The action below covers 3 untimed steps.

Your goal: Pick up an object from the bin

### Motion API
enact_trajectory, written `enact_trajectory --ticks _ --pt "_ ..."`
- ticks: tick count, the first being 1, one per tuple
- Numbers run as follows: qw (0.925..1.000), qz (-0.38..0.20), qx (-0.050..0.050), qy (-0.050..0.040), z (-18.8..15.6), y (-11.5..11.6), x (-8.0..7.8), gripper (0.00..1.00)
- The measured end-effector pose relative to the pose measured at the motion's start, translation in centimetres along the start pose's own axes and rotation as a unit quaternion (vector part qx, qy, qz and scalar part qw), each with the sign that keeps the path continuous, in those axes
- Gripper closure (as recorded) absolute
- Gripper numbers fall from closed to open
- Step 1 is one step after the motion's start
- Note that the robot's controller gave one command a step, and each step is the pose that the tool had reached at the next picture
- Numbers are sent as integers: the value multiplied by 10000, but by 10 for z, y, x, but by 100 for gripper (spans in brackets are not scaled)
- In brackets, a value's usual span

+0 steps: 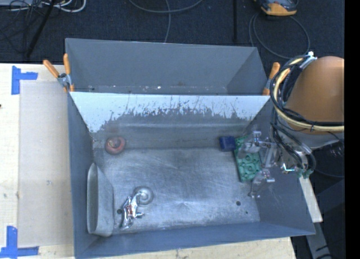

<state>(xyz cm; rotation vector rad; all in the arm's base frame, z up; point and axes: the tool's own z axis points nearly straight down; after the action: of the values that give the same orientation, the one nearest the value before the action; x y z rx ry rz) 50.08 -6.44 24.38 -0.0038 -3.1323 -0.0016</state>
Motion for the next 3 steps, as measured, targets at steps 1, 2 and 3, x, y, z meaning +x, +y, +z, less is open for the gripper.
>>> enact_trajectory --ticks 1,2,3 --pt "9914 1307 -21 -91 157 -86 -6 0" --pt "9993 -312 -19 202 170 -96 -70 0" --pt "9639 -2662 11 -51 143 -91 -106 0"
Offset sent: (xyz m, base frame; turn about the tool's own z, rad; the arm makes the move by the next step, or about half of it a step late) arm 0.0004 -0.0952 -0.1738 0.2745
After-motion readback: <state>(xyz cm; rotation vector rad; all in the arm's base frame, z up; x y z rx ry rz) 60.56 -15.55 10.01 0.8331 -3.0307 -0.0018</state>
